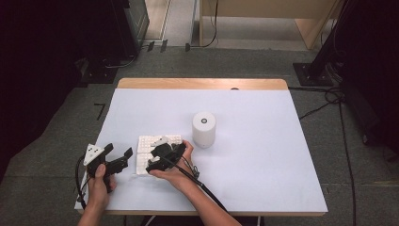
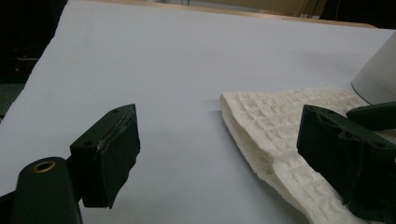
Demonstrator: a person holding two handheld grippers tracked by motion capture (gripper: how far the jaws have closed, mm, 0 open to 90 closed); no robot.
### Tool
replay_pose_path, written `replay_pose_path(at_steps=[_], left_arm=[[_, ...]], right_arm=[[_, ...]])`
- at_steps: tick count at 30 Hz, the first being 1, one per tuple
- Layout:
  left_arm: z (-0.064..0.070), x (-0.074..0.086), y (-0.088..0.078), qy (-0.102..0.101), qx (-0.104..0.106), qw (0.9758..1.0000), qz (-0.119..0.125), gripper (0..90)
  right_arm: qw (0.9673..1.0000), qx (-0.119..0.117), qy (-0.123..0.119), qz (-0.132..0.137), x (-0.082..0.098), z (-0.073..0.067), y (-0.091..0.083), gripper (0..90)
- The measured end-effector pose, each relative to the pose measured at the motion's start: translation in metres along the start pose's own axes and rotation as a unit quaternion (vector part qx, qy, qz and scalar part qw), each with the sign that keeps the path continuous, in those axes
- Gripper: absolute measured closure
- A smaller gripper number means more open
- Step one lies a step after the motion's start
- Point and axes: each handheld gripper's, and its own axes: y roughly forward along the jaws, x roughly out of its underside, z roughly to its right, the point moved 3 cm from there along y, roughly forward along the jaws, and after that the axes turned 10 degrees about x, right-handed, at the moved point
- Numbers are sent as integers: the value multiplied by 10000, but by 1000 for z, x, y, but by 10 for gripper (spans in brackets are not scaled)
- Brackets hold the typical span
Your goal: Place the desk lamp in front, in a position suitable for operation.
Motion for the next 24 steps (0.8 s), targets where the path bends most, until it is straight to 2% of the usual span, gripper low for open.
replay_pose_path(at_steps=[3,5,10,11,15,18,19,20,21,23,24], left_arm=[[0,0,0,-5,5,10000,3,135],[0,0,0,-1,9,10000,4,136],[0,0,0,-2,9,10000,5,136],[0,0,0,-1,7,10000,4,136],[0,0,0,-1,3,10000,4,135],[0,0,0,-5,-10,10000,3,135],[0,0,0,-5,-10,10000,3,136],[0,0,0,-2,-9,10000,2,136],[0,0,0,-4,-8,10000,5,135],[0,0,0,-3,-4,10000,0,136],[0,0,0,-3,-4,10000,0,135]], right_arm=[[10000,-2,-5,-5,0,1,-1,32],[10000,-16,-10,65,1,3,-2,105],[9999,-17,16,160,2,6,-4,176],[9997,8,33,238,3,8,-6,247],[9994,-1,79,334,6,11,-7,317],[9989,-11,127,454,7,15,-8,463],[9989,-11,127,454,7,15,-8,463],[9986,-12,144,504,8,16,-9,569],[9985,-26,124,533,8,17,-9,617],[9983,-52,69,578,8,16,-10,687],[9983,-52,69,578,8,16,-10,687]])
